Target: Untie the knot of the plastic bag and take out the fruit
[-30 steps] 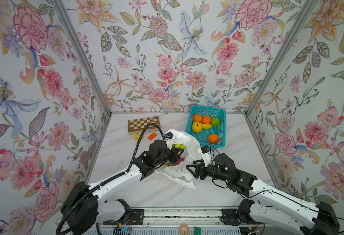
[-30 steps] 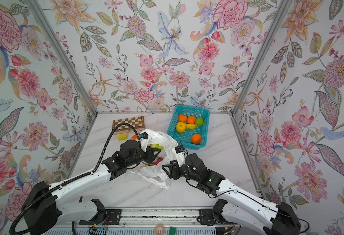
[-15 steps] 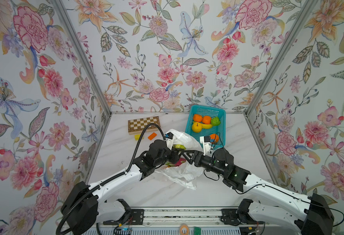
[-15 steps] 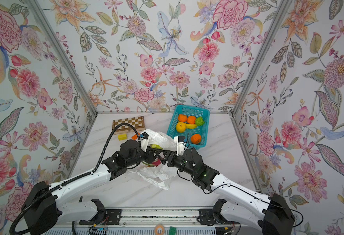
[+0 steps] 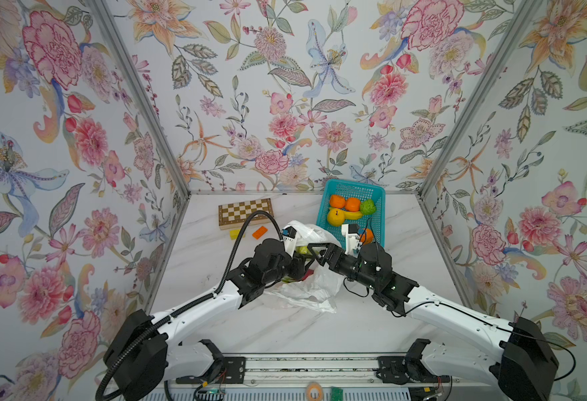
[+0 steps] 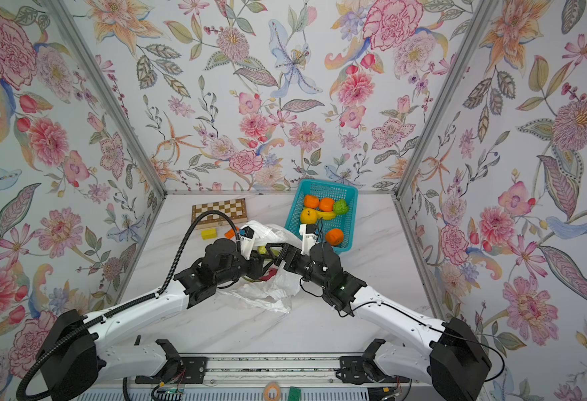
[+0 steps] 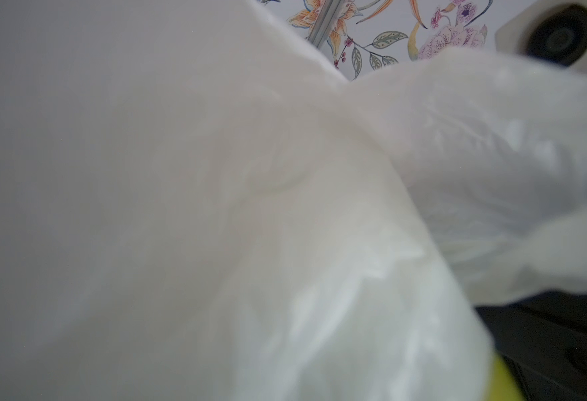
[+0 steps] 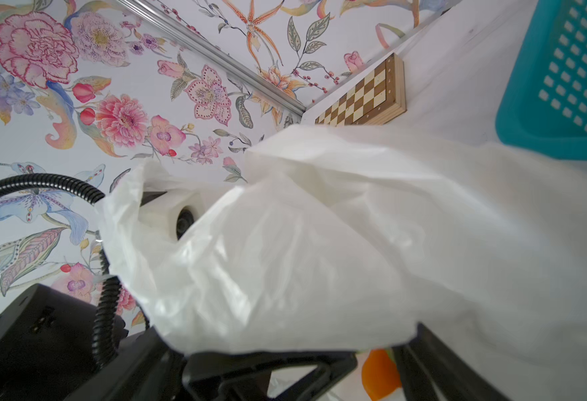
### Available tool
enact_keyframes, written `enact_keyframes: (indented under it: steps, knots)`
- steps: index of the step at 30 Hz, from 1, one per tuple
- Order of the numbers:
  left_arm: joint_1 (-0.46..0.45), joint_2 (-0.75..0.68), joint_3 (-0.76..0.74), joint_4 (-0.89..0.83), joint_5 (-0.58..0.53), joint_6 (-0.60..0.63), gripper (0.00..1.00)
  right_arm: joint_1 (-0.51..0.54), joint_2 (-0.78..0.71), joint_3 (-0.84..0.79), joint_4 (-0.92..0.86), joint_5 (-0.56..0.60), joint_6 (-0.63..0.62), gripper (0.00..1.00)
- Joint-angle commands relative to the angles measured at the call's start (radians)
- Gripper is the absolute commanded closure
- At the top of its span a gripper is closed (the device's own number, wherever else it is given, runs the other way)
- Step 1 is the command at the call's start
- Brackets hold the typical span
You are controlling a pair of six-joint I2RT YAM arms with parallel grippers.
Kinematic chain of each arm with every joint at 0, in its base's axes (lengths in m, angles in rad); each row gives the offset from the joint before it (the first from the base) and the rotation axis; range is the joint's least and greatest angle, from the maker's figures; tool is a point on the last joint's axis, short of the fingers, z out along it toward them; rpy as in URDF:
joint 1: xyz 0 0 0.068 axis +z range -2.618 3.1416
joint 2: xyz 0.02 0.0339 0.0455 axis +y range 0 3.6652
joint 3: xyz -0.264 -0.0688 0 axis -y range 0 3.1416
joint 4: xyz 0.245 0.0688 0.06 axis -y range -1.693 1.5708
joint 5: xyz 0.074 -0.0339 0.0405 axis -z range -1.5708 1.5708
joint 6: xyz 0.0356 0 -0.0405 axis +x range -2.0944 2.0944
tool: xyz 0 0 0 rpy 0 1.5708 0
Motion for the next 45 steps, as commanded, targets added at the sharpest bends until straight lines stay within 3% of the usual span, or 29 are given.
enact_keyframes:
  steps: [1, 11, 16, 19, 23, 28, 39, 45]
  knots:
    - [0.005, -0.018, -0.005, 0.056, 0.061, 0.004, 0.70, -0.008, 0.028, 0.012, 0.089, -0.067, 0.005, 0.08]
    - [0.005, 0.003, 0.016, 0.055, 0.081, 0.005, 0.70, -0.008, 0.109, 0.011, 0.225, -0.275, 0.025, 0.06]
    - [0.005, 0.007, 0.013, 0.052, 0.090, 0.010, 0.70, -0.010, 0.131, 0.019, 0.234, -0.266, 0.028, 0.15]
    - [0.005, 0.002, 0.008, 0.050, 0.086, 0.012, 0.63, -0.016, 0.130, 0.023, 0.231, -0.256, 0.029, 0.20]
    - [0.005, -0.017, 0.006, 0.025, 0.061, 0.018, 0.35, -0.023, 0.116, 0.004, 0.234, -0.243, 0.031, 0.27]
    - [0.005, -0.083, -0.010, -0.002, 0.029, 0.014, 0.17, -0.046, 0.096, -0.016, 0.210, -0.210, 0.044, 0.29]
    - [0.005, -0.330, -0.048, -0.112, -0.057, 0.021, 0.09, -0.081, 0.113, -0.005, 0.119, -0.201, 0.014, 0.30]
    - [0.008, -0.353, -0.021, -0.037, -0.091, -0.081, 0.10, -0.080, 0.130, 0.010, 0.023, -0.195, -0.040, 0.30]
